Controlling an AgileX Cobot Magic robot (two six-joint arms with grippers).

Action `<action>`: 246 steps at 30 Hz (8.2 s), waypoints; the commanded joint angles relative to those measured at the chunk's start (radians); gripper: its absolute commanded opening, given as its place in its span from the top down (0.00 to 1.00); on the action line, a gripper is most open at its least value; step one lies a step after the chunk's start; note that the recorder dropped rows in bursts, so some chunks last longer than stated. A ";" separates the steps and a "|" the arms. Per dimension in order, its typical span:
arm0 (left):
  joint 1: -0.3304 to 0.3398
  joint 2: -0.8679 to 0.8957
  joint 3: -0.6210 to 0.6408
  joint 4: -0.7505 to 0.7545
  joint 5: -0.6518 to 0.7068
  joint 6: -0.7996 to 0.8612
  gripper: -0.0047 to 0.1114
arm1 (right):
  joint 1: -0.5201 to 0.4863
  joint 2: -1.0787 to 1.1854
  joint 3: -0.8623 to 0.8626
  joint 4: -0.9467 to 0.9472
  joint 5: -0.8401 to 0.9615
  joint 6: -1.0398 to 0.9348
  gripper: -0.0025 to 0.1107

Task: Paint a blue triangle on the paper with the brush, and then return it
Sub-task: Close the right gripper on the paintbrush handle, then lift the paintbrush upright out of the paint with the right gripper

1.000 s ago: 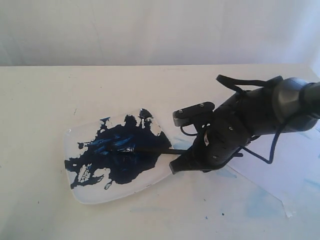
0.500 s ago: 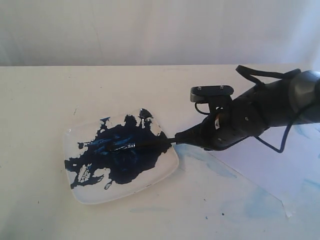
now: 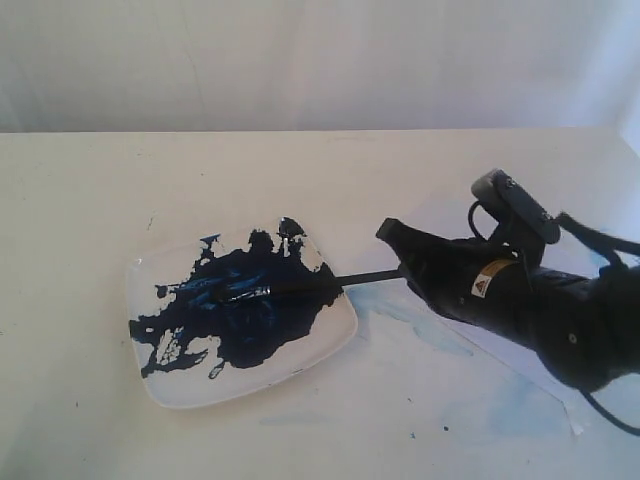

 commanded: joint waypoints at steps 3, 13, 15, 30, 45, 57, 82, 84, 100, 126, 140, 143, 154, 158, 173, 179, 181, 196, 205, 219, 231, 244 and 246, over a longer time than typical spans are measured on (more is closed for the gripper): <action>0.001 -0.004 0.003 -0.002 0.000 -0.006 0.96 | 0.029 0.020 0.042 -0.015 -0.168 0.241 0.98; 0.001 -0.004 0.003 -0.002 0.000 -0.006 0.96 | 0.029 0.030 0.042 -0.139 -0.199 0.264 0.98; 0.001 -0.004 0.003 -0.002 0.000 -0.006 0.96 | 0.029 0.030 0.042 -0.139 -0.199 0.280 0.98; 0.001 -0.004 0.003 -0.002 0.000 -0.006 0.96 | 0.029 0.030 0.042 -0.179 -0.211 0.500 0.91; 0.001 -0.004 0.003 -0.002 0.000 -0.006 0.96 | 0.029 0.030 0.042 -0.201 -0.287 0.492 0.60; 0.001 -0.004 0.003 -0.002 0.000 -0.006 0.96 | 0.029 0.034 0.042 -0.168 -0.153 0.574 0.51; 0.001 -0.004 0.003 -0.002 0.000 -0.006 0.96 | 0.029 0.212 -0.040 -0.076 -0.229 0.578 0.51; 0.001 -0.004 0.003 -0.002 0.000 -0.006 0.96 | 0.029 0.225 -0.040 -0.064 -0.256 0.578 0.51; 0.001 -0.004 0.003 -0.002 0.000 -0.006 0.96 | 0.029 0.294 -0.087 -0.009 -0.305 0.578 0.51; 0.001 -0.004 0.003 -0.002 0.000 -0.006 0.96 | 0.028 0.368 -0.152 0.050 -0.294 0.578 0.51; 0.001 -0.004 0.003 -0.002 0.000 -0.006 0.96 | 0.028 0.370 -0.158 0.079 -0.279 0.578 0.53; 0.001 -0.004 0.003 -0.002 0.000 -0.006 0.96 | 0.028 0.370 -0.158 0.088 -0.277 0.578 0.54; 0.001 -0.004 0.003 -0.002 0.000 -0.006 0.96 | 0.028 0.370 -0.161 0.116 -0.222 0.578 0.58; 0.001 -0.004 0.003 -0.002 0.000 -0.006 0.96 | 0.028 0.370 -0.168 0.116 -0.213 0.578 0.60; 0.001 -0.004 0.003 -0.002 0.000 -0.006 0.96 | 0.028 0.370 -0.168 0.152 -0.190 0.578 0.68; 0.001 -0.004 0.003 -0.002 0.000 -0.006 0.96 | 0.028 0.370 -0.168 0.171 -0.176 0.578 0.68; 0.001 -0.004 0.003 -0.002 0.000 -0.006 0.96 | 0.028 0.370 -0.170 0.169 -0.176 0.578 0.68; 0.001 -0.004 0.003 -0.002 0.000 -0.006 0.96 | 0.028 0.382 -0.200 0.162 -0.145 0.576 0.81; 0.001 -0.004 0.003 -0.002 0.000 -0.006 0.96 | 0.028 0.382 -0.200 0.160 -0.131 0.576 0.84; 0.001 -0.004 0.003 -0.002 0.000 -0.006 0.96 | 0.028 0.380 -0.198 0.160 -0.118 0.578 0.93; 0.001 -0.004 0.003 -0.002 0.000 -0.006 0.96 | 0.028 0.380 -0.198 0.073 -0.272 0.578 0.93; 0.001 -0.004 0.003 -0.002 0.000 -0.006 0.96 | 0.028 0.256 -0.198 0.047 -0.304 0.306 0.93; 0.001 -0.004 0.003 -0.002 0.000 -0.006 0.96 | 0.028 0.225 -0.198 0.034 -0.313 0.233 0.93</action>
